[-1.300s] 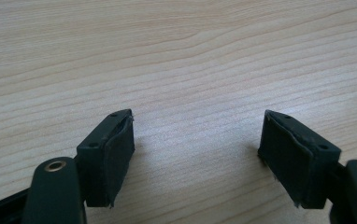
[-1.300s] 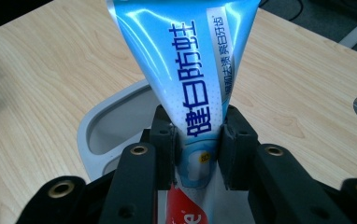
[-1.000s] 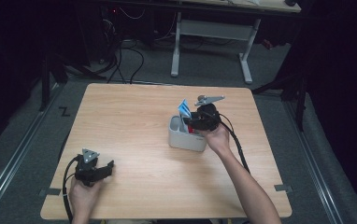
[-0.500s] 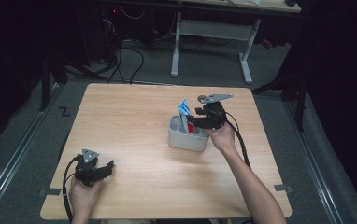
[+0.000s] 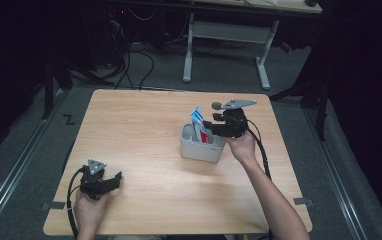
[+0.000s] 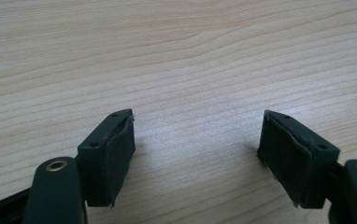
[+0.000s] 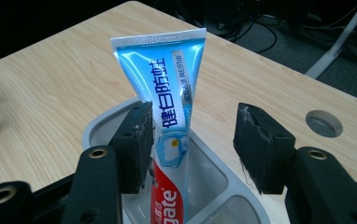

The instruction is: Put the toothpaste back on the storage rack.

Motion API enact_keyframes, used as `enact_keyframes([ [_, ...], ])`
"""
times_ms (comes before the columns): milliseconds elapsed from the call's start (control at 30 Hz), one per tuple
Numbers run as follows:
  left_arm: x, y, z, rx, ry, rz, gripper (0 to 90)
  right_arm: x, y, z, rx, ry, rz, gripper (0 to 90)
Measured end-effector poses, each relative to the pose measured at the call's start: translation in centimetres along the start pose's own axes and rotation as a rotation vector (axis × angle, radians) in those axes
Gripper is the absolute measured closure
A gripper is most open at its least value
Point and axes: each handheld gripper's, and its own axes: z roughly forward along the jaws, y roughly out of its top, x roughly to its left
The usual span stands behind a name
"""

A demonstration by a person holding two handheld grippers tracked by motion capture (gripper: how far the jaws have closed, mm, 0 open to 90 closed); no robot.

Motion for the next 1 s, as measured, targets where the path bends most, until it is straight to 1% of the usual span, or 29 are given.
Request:
enact_keyframes([
  [200,0.0,0.0,0.0,0.0,0.001,0.0,27.2,-0.3,-0.1,-1.0,-0.017,-0.007,0.014,47.4],
  [367,0.0,0.0,0.0,0.0,0.0,0.0,27.2,-0.5,-0.1,-1.7,-0.027,-0.014,0.008,47.3],
  [467,0.0,0.0,0.0,0.001,0.001,0.0,27.2,-0.6,-0.2,-1.9,-0.027,-0.015,0.012,47.3],
  [567,0.0,0.0,0.0,0.001,0.0,0.0,27.2,-0.8,-0.3,-2.5,-0.039,-0.018,0.023,47.3],
  [667,0.0,0.0,0.0,0.0,0.0,0.0,27.2,-0.8,-0.3,-2.9,-0.047,-0.022,0.017,47.3],
  [1000,0.0,0.0,0.0,-0.002,-0.001,-0.003,27.1,-1.0,-0.5,-4.0,-0.054,-0.035,0.024,47.3],
])
